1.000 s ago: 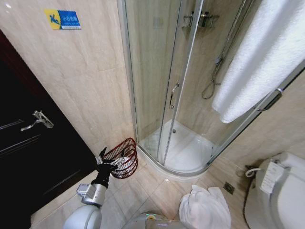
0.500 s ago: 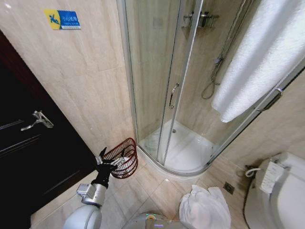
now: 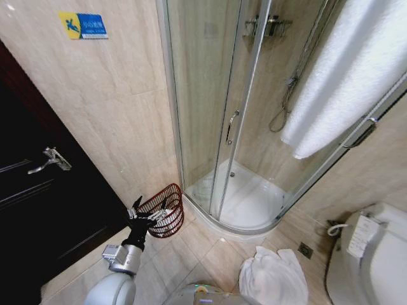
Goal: Discard the used towel into the hamper.
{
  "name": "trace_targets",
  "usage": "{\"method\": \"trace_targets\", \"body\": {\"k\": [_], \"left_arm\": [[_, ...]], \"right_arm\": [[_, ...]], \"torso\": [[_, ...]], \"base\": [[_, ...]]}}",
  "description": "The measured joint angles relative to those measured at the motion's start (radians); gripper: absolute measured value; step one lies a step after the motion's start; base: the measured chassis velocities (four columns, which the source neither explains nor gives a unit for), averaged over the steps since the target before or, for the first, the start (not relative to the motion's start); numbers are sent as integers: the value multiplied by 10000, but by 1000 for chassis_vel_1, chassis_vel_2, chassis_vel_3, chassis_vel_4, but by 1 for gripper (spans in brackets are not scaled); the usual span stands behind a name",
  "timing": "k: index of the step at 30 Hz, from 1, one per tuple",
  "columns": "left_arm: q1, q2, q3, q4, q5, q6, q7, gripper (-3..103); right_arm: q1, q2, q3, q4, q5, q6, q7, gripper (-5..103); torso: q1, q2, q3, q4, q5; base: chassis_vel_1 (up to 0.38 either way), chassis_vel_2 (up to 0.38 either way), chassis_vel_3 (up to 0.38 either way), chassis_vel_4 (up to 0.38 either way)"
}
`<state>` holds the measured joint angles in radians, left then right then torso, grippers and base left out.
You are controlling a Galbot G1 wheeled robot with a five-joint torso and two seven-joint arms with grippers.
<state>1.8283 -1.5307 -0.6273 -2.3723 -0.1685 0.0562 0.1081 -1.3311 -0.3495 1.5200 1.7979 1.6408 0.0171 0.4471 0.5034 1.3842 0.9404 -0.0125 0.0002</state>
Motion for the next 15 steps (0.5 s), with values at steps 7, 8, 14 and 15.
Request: {"method": "trace_targets", "body": {"k": [7,8,14,15], "left_arm": [[0,0,-1,0,0,0,0,100],[0,0,0,0,0,0,0,100],[0,0,-1,0,0,0,0,100],[0,0,0,0,0,0,0,100]], "right_arm": [[1,91,5,-56,-19,-7,-175,40],[14,122,1,-60,-21,-9,-225,34],[108,270,-73,-62,-32,-47,-370,13],[174,317,-132,-59,-33,-63,-411,8]], "torso": [[0,0,0,1,-3],[0,0,0,0,-4],[0,0,0,0,-3],[0,0,0,0,-3]], "base": [[0,0,0,0],[0,0,0,0],[0,0,0,0],[0,0,0,0]]}}
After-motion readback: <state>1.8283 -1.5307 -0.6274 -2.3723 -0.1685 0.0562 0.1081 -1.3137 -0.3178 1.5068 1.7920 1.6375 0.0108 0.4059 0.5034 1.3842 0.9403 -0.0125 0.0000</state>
